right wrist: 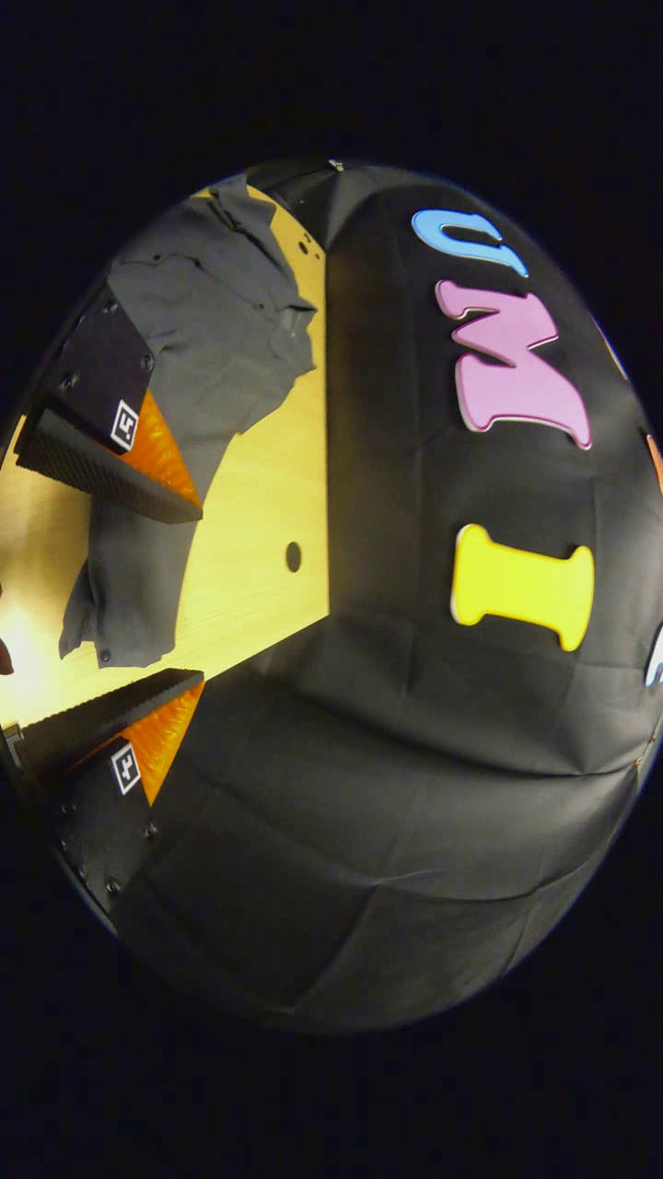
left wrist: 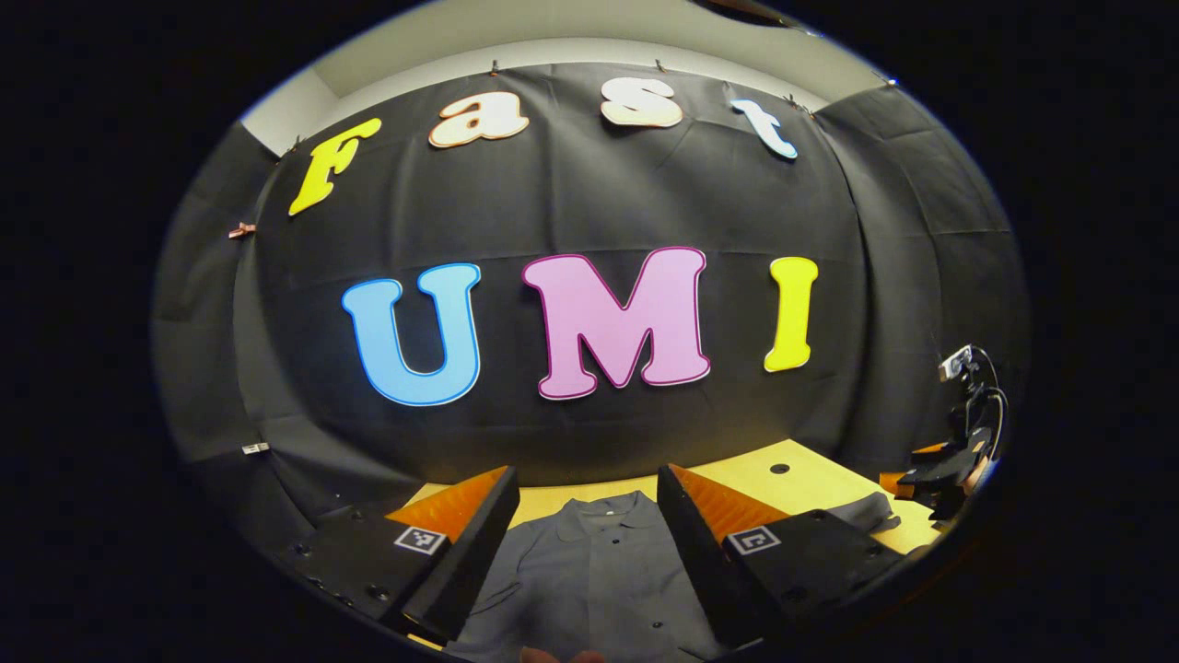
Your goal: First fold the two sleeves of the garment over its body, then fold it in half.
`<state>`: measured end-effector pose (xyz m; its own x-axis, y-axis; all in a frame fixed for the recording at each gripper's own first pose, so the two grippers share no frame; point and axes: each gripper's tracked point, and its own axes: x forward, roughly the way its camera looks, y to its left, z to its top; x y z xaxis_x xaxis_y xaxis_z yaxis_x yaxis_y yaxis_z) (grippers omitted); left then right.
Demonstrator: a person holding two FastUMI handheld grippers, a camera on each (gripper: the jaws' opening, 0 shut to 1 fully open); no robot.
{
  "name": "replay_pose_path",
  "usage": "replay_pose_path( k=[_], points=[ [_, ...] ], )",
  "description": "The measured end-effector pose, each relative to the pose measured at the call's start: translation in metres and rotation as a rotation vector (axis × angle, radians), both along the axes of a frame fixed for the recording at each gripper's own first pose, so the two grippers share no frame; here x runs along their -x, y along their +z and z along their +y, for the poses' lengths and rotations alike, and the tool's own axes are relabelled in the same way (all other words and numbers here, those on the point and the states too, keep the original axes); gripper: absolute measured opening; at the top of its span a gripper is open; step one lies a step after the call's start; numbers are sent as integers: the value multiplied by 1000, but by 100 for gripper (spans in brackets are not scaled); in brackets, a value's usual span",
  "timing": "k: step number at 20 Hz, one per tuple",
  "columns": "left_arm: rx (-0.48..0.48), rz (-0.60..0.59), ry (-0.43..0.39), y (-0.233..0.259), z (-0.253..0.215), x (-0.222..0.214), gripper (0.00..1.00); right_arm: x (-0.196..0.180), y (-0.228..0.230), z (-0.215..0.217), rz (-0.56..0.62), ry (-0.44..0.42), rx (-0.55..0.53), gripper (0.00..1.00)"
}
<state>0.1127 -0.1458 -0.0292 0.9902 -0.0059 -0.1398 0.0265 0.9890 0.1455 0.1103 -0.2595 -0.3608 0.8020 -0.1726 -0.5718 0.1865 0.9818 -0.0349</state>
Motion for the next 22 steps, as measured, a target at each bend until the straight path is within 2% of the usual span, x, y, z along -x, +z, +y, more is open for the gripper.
replay_pose_path(
  k=[4,8,15,16,18,20,22],
  points=[
    [22,65,25,-13,-20,-13,98,10,-60,-12,110,-14,-47,98],
    [18,102,61,-20,-25,-21,97,14,-95,-17,173,-22,-86,98],
    [-1,122,110,-23,-19,-36,98,19,-136,-8,245,-36,-130,97],
    [-1,123,112,-24,-19,-38,98,15,-132,-10,212,-61,-127,98],
    [6,132,116,-27,-15,-38,98,17,-131,-7,188,-67,-133,93],
    [20,135,119,-27,-11,-35,98,18,-132,9,181,-24,-163,53],
    [37,128,124,-27,-2,-31,97,16,-131,13,208,-33,-192,14]
  ],
)
